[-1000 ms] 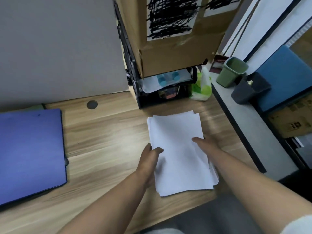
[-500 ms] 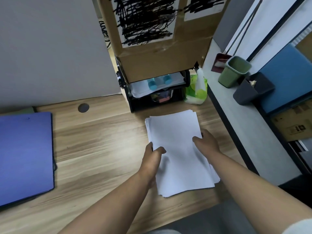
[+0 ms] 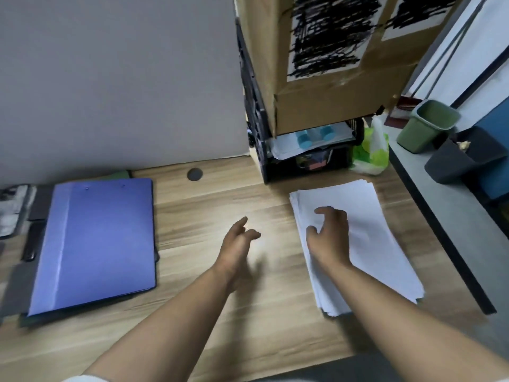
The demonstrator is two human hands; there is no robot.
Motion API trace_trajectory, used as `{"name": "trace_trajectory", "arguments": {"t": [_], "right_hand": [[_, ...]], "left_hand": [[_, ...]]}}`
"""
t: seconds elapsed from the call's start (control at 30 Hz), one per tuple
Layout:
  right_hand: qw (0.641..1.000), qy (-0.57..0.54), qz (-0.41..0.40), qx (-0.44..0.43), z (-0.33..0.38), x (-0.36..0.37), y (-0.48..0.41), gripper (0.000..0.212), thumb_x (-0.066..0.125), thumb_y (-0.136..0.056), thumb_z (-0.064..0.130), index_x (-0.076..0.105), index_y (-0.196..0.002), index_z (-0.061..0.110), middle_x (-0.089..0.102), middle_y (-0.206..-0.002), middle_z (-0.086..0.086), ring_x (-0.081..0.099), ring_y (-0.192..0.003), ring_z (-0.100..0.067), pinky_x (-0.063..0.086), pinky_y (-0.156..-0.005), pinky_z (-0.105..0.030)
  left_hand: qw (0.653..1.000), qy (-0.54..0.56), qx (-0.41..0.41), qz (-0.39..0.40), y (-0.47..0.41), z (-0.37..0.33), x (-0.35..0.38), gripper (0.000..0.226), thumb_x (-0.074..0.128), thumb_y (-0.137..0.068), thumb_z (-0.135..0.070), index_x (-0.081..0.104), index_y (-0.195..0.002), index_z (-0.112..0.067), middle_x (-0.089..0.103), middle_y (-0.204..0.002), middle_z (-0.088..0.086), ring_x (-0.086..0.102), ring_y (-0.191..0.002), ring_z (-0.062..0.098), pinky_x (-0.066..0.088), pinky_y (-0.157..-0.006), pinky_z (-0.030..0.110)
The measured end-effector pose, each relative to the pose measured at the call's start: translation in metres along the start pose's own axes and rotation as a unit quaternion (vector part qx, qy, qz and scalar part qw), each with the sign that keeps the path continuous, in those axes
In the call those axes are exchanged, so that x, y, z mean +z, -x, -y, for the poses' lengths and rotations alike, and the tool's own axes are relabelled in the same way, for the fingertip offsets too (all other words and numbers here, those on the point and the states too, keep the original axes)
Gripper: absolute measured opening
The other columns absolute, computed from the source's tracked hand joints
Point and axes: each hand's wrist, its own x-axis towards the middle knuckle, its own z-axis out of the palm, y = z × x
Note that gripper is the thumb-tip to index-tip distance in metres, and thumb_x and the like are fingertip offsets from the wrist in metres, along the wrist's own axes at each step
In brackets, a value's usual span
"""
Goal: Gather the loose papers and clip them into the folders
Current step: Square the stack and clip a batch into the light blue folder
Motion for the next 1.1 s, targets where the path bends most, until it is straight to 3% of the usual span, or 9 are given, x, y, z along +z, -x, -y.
{"name": "trace_trajectory", "arguments": {"t": [0.1,0.2,0.3,0.4,0.53,0.67,0.8,1.0,1.1], "right_hand": [[0.991,-0.092,0.101,0.011,0.045,0.059,0.041,0.029,0.058,-0.088,0.003,0.063,-0.113,0.017,0.049,-0.119,0.002,0.058,-0.101,-0.017,0.043,-0.081,-0.024],[0.942,-0.192,0.257,0.098,0.088,0.126,0.086,0.026,0.057,-0.087,0.006,0.065,-0.104,0.024,0.063,-0.114,0.002,0.062,-0.099,-0.018,0.050,-0.087,-0.034],[0.879,-0.234,0.370,0.191,0.124,0.175,0.121,0.026,0.062,-0.090,0.016,0.061,-0.114,0.026,0.062,-0.104,-0.003,0.060,-0.094,-0.016,0.051,-0.081,-0.036],[0.852,-0.260,0.385,0.242,0.150,0.211,0.145,0.026,0.062,-0.092,0.016,0.055,-0.117,0.021,0.062,-0.105,-0.005,0.063,-0.093,-0.017,0.053,-0.074,-0.037],[0.852,-0.240,0.386,0.260,0.172,0.241,0.165,0.027,0.066,-0.069,0.018,0.044,-0.084,0.020,0.045,-0.091,-0.012,0.034,-0.070,-0.024,0.026,-0.059,-0.033],[0.879,-0.235,0.346,0.228,0.182,0.240,0.175,0.013,0.068,-0.092,0.030,0.066,-0.088,0.017,0.069,-0.089,-0.001,0.060,-0.075,-0.019,0.039,-0.060,-0.025],[0.936,-0.205,0.256,0.127,0.181,0.198,0.170,0.011,0.062,-0.095,0.019,0.072,-0.096,0.017,0.078,-0.101,-0.002,0.071,-0.083,-0.020,0.050,-0.067,-0.027],[0.970,-0.179,0.155,-0.047,0.188,0.104,0.172,0.059,0.055,-0.093,0.006,0.056,-0.137,0.045,0.071,-0.117,0.021,0.069,-0.096,0.000,0.054,-0.083,-0.022],[0.982,-0.036,0.147,-0.112,0.190,0.081,0.179,0.076,0.058,-0.091,0.019,0.032,-0.143,0.067,0.068,-0.124,0.020,0.057,-0.063,-0.001,0.049,-0.075,-0.029]], "left_hand": [[0.994,-0.044,0.061,-0.074,-0.004,0.003,-0.078,0.050,0.060,-0.094,-0.010,0.059,-0.141,-0.028,0.053,-0.145,0.001,0.050,-0.132,0.015,0.036,-0.104,0.030],[0.968,-0.148,0.091,-0.183,0.003,0.017,-0.172,0.051,0.062,-0.094,-0.010,0.058,-0.142,-0.026,0.053,-0.132,0.000,0.059,-0.113,0.013,0.045,-0.090,0.024],[0.901,-0.316,0.068,-0.289,0.009,0.032,-0.259,0.063,0.066,-0.092,-0.019,0.046,-0.151,-0.029,0.032,-0.161,0.006,0.034,-0.149,0.023,0.035,-0.117,0.044],[0.866,-0.379,-0.003,-0.326,0.019,0.047,-0.324,0.076,0.067,-0.088,-0.025,0.033,-0.156,-0.033,0.008,-0.170,0.010,0.011,-0.158,0.027,0.019,-0.124,0.055],[0.885,-0.372,0.000,-0.281,0.031,0.065,-0.361,0.086,0.066,-0.085,-0.025,0.025,-0.159,-0.037,0.001,-0.172,0.008,0.007,-0.159,0.026,0.026,-0.122,0.053],[0.896,-0.363,0.026,-0.254,0.037,0.066,-0.360,0.081,0.062,-0.090,-0.024,0.025,-0.161,-0.029,0.002,-0.173,0.009,0.005,-0.160,0.026,0.022,-0.126,0.045],[0.929,-0.316,0.063,-0.182,0.041,0.061,-0.326,0.071,0.057,-0.096,-0.022,0.028,-0.161,-0.024,0.009,-0.172,0.009,0.016,-0.158,0.022,0.026,-0.122,0.034],[0.982,-0.157,0.105,-0.016,0.045,0.037,-0.243,0.055,0.064,-0.095,-0.048,0.061,-0.136,-0.011,0.058,-0.145,0.009,0.057,-0.130,0.024,0.044,-0.113,0.041],[0.992,-0.035,0.093,0.081,0.063,-0.005,-0.209,0.076,0.064,-0.085,-0.070,0.049,-0.148,-0.030,0.050,-0.148,-0.016,0.047,-0.134,0.010,0.047,-0.107,0.047]]}}
